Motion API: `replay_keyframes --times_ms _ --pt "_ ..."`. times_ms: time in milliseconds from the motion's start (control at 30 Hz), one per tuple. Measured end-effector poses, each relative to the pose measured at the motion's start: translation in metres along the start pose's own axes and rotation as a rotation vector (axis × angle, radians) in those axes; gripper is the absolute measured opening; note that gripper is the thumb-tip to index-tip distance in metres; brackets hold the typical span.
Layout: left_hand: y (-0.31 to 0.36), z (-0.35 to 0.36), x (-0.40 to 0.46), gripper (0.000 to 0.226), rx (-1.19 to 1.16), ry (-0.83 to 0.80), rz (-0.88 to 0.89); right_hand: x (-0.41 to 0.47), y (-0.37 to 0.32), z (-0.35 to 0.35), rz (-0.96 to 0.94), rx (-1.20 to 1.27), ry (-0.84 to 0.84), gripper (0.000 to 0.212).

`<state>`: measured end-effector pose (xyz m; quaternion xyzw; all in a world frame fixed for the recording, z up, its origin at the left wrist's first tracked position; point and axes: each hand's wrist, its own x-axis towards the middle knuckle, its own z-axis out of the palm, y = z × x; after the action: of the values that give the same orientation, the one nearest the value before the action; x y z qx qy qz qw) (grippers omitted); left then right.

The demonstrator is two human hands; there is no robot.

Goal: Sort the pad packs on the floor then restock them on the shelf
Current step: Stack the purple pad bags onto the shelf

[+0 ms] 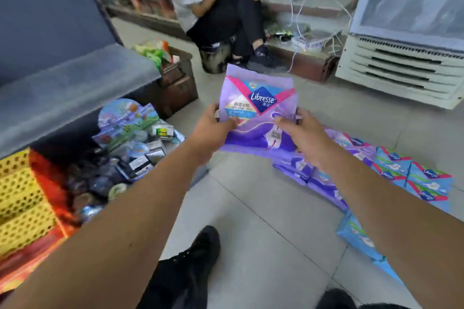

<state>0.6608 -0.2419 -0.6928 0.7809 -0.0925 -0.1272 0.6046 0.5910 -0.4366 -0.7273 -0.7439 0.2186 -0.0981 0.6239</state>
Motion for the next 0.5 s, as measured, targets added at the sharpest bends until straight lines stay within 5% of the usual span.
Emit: replay_keyframes --times_ms 200,500 --pt "0.050 -0.171 -0.116 0.029 -0.015 0.310 0.071 -0.096 -0.121 0.126 -0.225 0.071 -0.254 0.026" --pt "0.036 -0.365 -0.219 0.032 0.019 0.539 0.033 -0.179 -0.192 0.310 -0.346 -0.002 -0.451 0.034"
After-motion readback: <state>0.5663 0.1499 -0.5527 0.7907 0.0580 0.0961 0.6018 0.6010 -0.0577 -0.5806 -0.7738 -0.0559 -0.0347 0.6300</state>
